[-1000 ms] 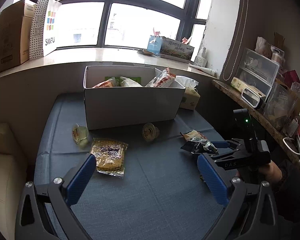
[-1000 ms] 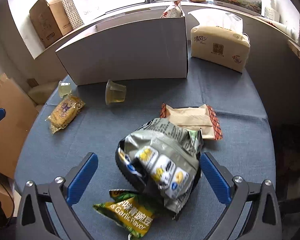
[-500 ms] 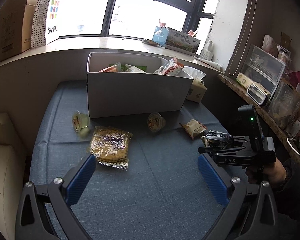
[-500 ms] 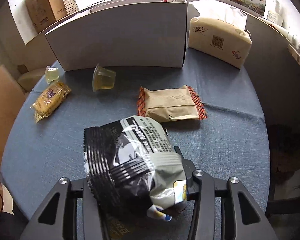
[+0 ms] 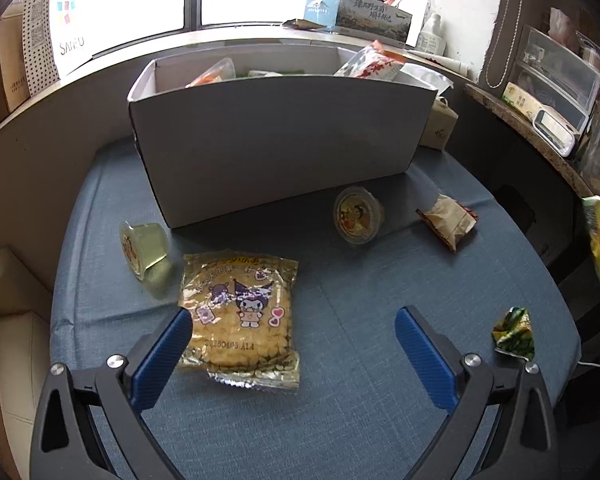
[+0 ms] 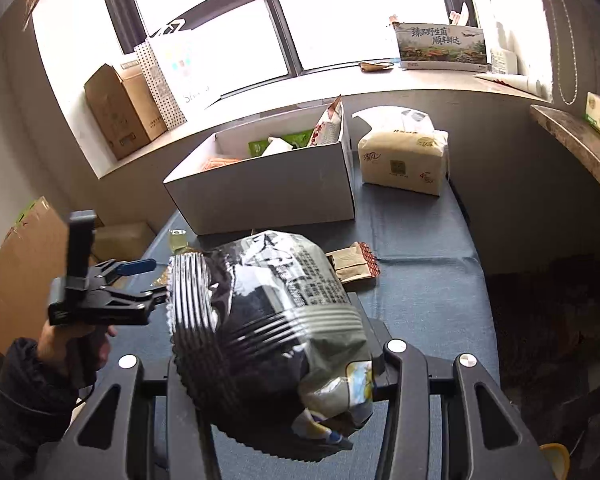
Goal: Organize snacks
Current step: 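Grasp the cartoon cookie pack with the left gripper while the right holds the silver bag, then drop the cookie pack into the box with the left gripper while the right drops the silver bag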
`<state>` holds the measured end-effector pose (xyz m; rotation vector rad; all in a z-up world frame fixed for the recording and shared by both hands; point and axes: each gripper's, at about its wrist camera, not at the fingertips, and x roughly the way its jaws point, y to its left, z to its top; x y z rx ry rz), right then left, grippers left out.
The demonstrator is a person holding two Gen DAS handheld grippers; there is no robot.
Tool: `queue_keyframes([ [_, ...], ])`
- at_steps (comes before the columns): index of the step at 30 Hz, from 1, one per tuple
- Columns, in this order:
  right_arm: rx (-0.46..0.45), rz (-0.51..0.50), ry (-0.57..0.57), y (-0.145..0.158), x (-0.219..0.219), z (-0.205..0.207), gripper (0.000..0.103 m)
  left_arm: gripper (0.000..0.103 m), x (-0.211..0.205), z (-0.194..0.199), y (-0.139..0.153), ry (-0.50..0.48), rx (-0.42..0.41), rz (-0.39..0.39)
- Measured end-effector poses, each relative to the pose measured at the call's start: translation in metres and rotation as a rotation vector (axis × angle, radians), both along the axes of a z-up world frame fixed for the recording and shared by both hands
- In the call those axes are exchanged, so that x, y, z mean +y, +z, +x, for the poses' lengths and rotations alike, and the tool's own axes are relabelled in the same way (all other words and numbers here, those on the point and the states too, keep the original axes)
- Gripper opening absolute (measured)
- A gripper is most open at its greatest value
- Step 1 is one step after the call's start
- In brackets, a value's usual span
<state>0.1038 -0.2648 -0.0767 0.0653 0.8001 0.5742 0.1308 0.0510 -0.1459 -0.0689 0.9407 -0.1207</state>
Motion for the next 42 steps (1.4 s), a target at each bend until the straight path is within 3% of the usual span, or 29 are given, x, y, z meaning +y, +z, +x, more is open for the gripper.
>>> queue_keyframes([
  [3,-0.02,0.008,-0.008,0.007,-0.008,-0.016,0.049,0.103,0.006,0.027,-0.02,0.02,0.054,0.003],
  [5,-0.008,0.009,-0.005,0.008,-0.01,-0.02,0.049,0.103,0.004,0.035,-0.025,0.017,0.065,0.067],
  [10,-0.001,0.016,0.007,0.006,-0.008,-0.023,0.049,0.103,0.008,0.044,-0.039,0.034,0.12,0.108],
  [14,0.005,0.014,0.035,0.001,-0.001,-0.025,0.049,0.102,0.016,0.04,-0.032,0.032,0.092,0.064],
  [15,0.007,0.007,0.04,0.0,0.001,-0.024,0.049,0.099,0.016,0.039,-0.029,0.031,0.09,0.074],
  [16,0.01,0.007,0.043,-0.001,0.003,-0.024,0.049,0.082,0.016,0.038,-0.024,0.028,0.077,0.093],
  [17,0.015,0.009,0.046,-0.003,0.003,-0.024,0.049,0.077,0.017,0.038,-0.02,0.022,0.065,0.094],
  [19,0.02,0.008,0.049,-0.005,0.005,-0.024,0.049,0.077,0.024,0.036,-0.012,0.022,0.061,0.014],
  [21,0.026,0.004,0.057,-0.006,0.007,-0.023,0.049,0.077,0.026,0.031,-0.004,0.026,0.046,0.008],
  [29,0.02,0.0,0.085,-0.005,0.018,-0.019,0.049,0.077,0.01,-0.048,0.062,-0.015,-0.185,-0.104],
  [33,-0.002,0.011,0.111,0.004,0.032,-0.008,0.049,0.077,0.012,-0.078,0.092,-0.071,-0.301,-0.221],
  [38,-0.07,-0.039,0.159,0.025,0.065,0.017,0.049,0.077,0.007,-0.068,0.149,-0.079,-0.417,-0.234],
  [42,-0.093,-0.006,0.174,0.049,0.082,0.058,0.049,0.077,0.012,-0.028,0.187,-0.086,-0.48,-0.217],
])
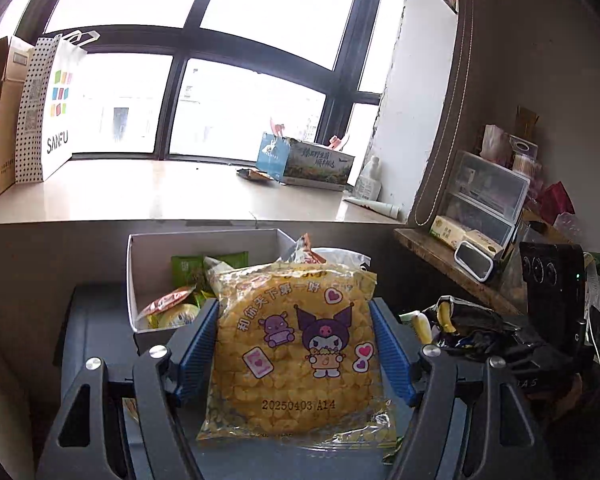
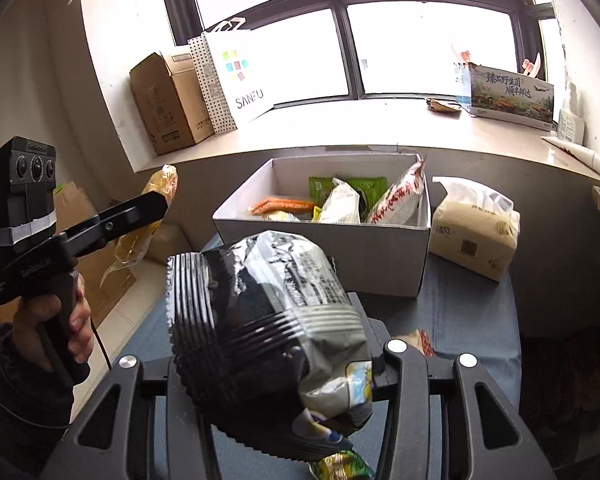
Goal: Organize snacks
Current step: 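Drop the cookie pack into the box with the left gripper while the right drops the silver bag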
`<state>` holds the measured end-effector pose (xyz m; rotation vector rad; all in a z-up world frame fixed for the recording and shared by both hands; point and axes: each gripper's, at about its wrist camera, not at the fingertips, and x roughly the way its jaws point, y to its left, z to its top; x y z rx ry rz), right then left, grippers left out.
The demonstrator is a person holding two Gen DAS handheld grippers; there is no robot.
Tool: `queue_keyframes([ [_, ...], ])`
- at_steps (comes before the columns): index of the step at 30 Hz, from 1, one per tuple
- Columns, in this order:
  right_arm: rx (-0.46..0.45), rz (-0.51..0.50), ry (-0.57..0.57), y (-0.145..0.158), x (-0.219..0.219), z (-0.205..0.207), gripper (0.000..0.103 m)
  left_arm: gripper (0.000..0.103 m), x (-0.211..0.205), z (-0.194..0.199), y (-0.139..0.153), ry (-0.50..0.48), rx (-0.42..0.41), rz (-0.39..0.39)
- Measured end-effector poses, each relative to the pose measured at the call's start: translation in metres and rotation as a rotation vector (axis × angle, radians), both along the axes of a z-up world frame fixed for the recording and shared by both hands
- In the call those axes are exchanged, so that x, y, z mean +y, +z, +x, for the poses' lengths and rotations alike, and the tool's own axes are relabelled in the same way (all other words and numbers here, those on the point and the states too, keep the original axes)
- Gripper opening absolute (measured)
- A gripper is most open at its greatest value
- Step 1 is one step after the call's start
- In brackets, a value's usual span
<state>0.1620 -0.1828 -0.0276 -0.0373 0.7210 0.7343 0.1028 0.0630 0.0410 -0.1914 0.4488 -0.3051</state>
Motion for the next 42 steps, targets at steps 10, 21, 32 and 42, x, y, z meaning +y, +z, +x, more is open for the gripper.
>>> queue_keyframes([
  [10,0.055,-0.038,-0.072,0.022,0.049,0.142,0.048,0.077,0.021,0.164,0.004,0.101,0.115,0.083],
  [21,0.144,-0.105,-0.159,-0.011,0.076,0.223,0.061,0.093,0.028,0.22,-0.051,0.152,0.261,0.112],
  [32,0.113,-0.008,-0.195,-0.002,0.046,0.212,0.103,0.103,0.045,0.207,-0.068,0.178,0.291,0.081],
  [42,-0.025,0.037,-0.061,0.033,0.022,0.117,0.103,0.103,0.035,0.12,-0.043,0.144,0.17,0.147],
])
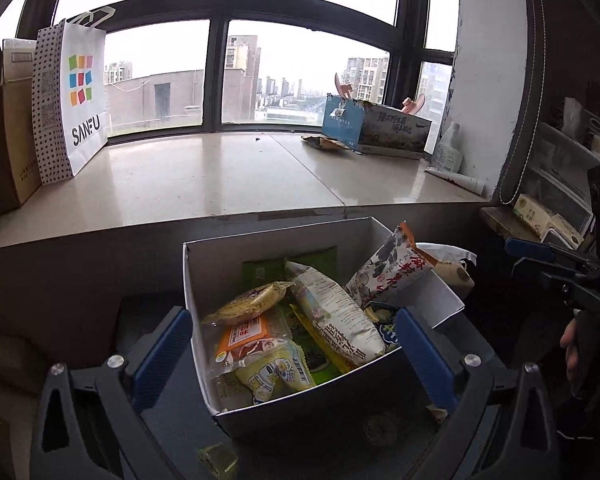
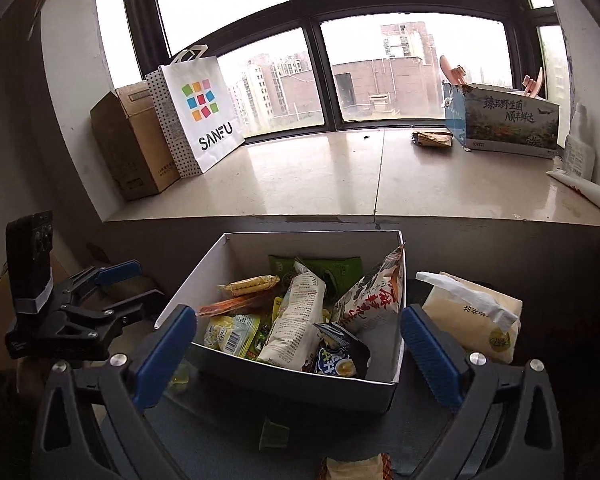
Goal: Organize snacks
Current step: 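Drop the cookie pack into the box with the left gripper while the right drops the silver bag, then grasp the green garlic-flavour bag with the right gripper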
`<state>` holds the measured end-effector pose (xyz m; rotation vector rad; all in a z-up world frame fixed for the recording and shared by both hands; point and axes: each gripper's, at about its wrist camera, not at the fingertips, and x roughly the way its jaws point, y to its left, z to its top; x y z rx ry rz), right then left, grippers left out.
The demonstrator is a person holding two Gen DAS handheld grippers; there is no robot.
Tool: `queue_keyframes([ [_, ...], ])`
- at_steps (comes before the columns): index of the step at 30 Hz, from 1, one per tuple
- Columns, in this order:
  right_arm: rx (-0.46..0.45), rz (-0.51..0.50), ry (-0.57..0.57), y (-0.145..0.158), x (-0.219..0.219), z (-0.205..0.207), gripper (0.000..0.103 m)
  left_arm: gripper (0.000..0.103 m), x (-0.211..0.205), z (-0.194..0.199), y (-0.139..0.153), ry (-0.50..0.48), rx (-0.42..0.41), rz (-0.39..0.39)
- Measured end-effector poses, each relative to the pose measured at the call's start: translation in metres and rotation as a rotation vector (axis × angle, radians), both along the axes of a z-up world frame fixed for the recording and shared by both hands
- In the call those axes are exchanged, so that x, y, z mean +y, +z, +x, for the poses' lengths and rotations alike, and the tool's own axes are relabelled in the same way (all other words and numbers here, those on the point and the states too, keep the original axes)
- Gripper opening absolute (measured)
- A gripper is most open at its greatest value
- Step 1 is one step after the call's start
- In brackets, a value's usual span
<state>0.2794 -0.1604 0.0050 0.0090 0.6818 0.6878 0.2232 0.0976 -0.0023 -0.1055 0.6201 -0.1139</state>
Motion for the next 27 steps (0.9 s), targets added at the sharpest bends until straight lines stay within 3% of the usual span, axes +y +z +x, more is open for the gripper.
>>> queue_keyframes([
  [4,-0.033,0.024,0.036,0.004,-0.02,-0.049,0.103,0.103,-0.012,-0.048,0.008,-0.03,-0.054,0.021],
  [7,-0.03,0.045,0.066,0.0,-0.035,-0.087,0.103,0.103,-0.023,-0.082,0.005,-0.072,-0.06,-0.01],
  [13,-0.031,0.027,0.05,-0.03,-0.065,-0.153,0.103,0.103,-0.052,-0.142,-0.007,-0.114,-0.107,-0.018],
  [19,0.074,0.075,0.007,-0.07,-0.104,-0.185,0.103,0.103,-0.066,-0.18,-0.024,-0.114,-0.094,-0.024],
  [25,0.036,-0.052,-0.059,-0.101,-0.123,-0.202,0.103,0.103,-0.058,-0.194,-0.039,-0.074,-0.054,-0.071],
  [27,0.091,-0.084,-0.045,-0.116,-0.122,-0.196,0.103,0.103,-0.052,-0.199,-0.044,-0.053,-0.048,-0.094],
])
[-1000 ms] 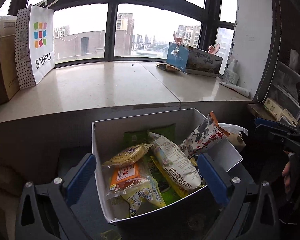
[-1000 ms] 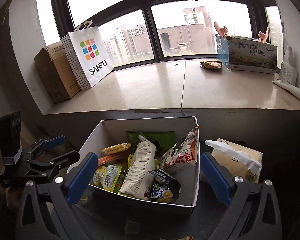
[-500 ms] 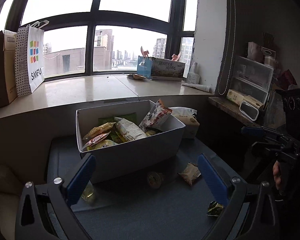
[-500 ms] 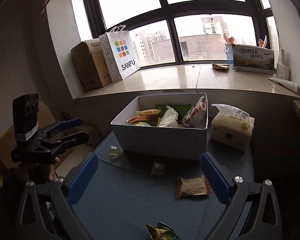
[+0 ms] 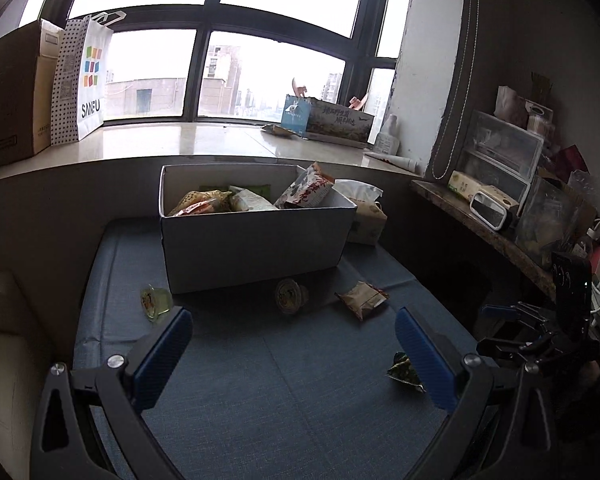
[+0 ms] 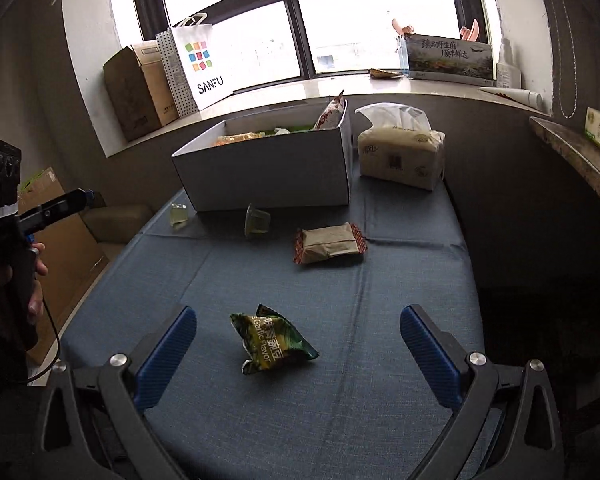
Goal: Organize snacks
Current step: 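Grasp the green garlic-flavour bag with the right gripper, then grasp a yellow jelly cup with the left gripper while the right holds the green bag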
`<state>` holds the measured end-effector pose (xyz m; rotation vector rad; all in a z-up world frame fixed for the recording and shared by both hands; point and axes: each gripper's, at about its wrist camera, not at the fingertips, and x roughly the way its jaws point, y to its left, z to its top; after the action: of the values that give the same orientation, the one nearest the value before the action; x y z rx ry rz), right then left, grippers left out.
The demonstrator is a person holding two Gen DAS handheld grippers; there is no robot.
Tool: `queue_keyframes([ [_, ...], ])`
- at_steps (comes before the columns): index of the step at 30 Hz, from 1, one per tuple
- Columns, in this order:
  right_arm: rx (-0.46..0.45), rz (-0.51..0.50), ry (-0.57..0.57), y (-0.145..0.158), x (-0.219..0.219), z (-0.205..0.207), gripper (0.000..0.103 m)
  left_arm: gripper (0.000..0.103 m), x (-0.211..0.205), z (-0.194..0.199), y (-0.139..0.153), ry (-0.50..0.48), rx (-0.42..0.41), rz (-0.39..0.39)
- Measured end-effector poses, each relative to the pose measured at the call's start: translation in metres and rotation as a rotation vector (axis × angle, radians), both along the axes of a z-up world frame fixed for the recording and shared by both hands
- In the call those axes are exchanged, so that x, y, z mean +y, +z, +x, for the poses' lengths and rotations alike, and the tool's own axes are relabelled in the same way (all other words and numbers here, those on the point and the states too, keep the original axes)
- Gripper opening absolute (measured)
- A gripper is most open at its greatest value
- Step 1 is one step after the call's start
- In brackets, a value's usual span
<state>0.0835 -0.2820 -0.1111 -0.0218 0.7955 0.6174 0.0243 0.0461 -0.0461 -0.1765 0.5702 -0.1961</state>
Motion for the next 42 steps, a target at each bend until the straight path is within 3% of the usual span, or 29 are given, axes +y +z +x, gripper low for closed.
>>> queue_keyframes([
  [2,0.087,-0.023,0.038,-0.017,0.008,0.008,0.103,0.103,0.005,-0.004,-0.005,0.018,0.011,-0.006],
  [5,0.141,-0.067,0.048,-0.039,0.024,0.017,0.103,0.103,0.014,-0.011,-0.015,0.051,0.038,0.014],
  [13,0.185,-0.213,0.104,-0.077,0.068,0.036,0.101,0.103,0.05,-0.025,-0.041,0.135,0.106,-0.04],
  [14,0.152,-0.235,0.106,-0.076,0.071,0.034,0.089,0.103,0.053,-0.026,-0.045,0.14,0.114,-0.045],
  [15,0.128,-0.264,0.109,-0.075,0.074,0.032,0.07,0.103,0.055,-0.026,-0.048,0.148,0.121,-0.043],
  [17,0.101,-0.312,0.104,-0.073,0.077,0.03,0.049,0.103,0.059,-0.026,-0.053,0.161,0.133,-0.043],
  [21,0.133,-0.273,0.159,-0.071,0.076,0.026,0.047,0.103,0.06,-0.019,-0.059,0.162,0.142,-0.05],
  [26,0.115,-0.24,0.189,-0.06,0.08,0.016,0.047,0.103,0.059,0.024,-0.065,0.099,0.149,0.032],
  [35,0.063,-0.171,0.189,-0.02,0.08,0.0,0.047,0.103,0.095,0.135,-0.095,0.119,0.273,0.102],
  [41,0.058,-0.152,0.191,-0.01,0.081,-0.003,0.047,0.102,0.109,0.184,-0.119,0.166,0.364,0.112],
  [42,0.065,-0.147,0.191,-0.011,0.081,-0.002,0.047,0.096,0.11,0.189,-0.123,0.173,0.381,0.127],
])
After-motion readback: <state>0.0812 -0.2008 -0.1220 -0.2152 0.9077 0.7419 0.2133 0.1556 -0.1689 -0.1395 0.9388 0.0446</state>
